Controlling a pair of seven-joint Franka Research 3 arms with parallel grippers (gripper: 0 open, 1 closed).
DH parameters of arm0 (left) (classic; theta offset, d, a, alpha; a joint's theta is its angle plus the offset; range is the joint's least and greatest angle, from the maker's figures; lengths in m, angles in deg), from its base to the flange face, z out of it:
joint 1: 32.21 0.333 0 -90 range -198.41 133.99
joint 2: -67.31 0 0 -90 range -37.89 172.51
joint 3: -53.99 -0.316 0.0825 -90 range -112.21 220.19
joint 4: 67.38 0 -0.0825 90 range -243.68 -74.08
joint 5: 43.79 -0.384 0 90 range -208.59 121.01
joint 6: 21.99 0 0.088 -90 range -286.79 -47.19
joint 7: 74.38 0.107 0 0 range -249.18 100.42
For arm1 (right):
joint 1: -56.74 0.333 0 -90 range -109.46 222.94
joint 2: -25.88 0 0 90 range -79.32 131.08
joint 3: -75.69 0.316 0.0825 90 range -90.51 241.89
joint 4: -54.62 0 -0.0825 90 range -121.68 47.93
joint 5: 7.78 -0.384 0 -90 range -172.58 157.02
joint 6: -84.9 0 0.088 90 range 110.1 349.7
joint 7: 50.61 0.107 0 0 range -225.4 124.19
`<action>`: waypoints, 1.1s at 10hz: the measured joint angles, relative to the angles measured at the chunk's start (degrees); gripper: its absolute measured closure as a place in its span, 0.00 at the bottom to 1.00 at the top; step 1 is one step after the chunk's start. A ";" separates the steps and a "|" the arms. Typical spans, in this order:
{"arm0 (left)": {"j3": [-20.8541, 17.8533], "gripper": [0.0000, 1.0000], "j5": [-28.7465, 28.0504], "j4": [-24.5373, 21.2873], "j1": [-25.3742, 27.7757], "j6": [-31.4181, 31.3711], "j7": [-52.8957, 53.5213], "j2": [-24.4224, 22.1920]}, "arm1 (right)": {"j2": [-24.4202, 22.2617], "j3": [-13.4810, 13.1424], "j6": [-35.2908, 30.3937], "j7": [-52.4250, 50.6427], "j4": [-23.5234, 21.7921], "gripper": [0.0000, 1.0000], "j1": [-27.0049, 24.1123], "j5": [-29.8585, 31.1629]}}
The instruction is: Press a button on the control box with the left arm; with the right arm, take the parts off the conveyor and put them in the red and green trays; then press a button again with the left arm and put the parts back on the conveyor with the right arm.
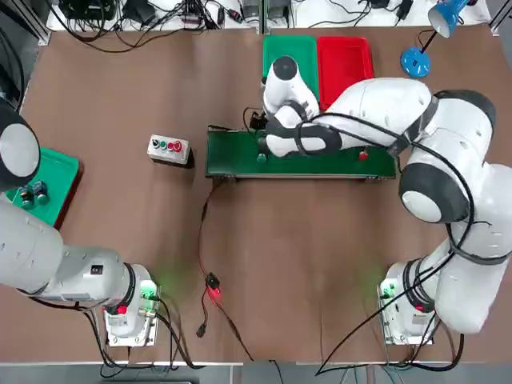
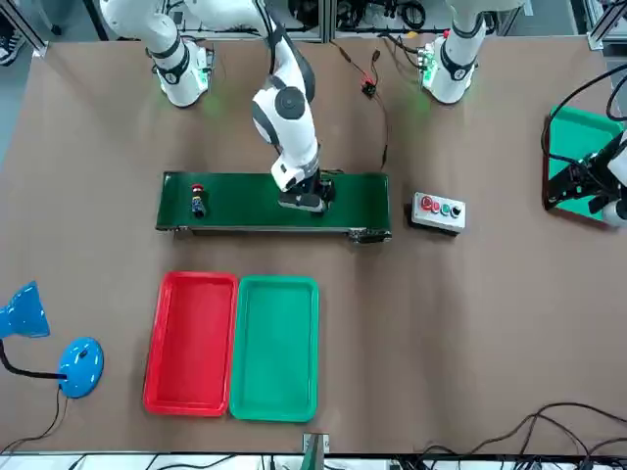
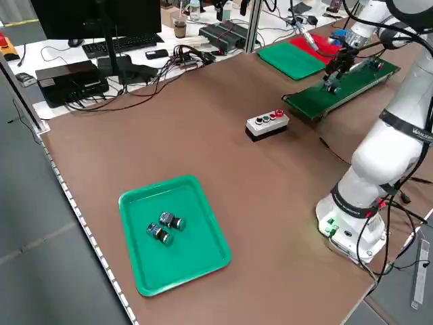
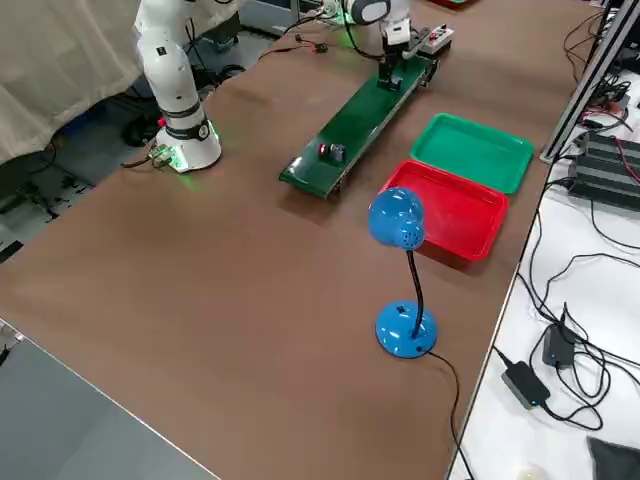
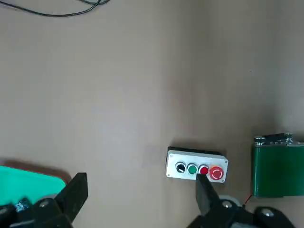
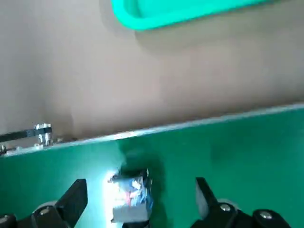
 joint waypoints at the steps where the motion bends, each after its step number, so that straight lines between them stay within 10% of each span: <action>1: 0.01 0.00 0.00 0.00 -0.01 0.01 0.00 0.01 | -0.61 -0.11 -2.45 -3.37 1.12 0.00 -2.35 0.01; 11: 0.06 0.00 0.00 -0.02 -0.03 0.04 0.00 0.04 | -16.93 -0.47 -19.98 -37.23 7.73 0.00 -30.13 0.00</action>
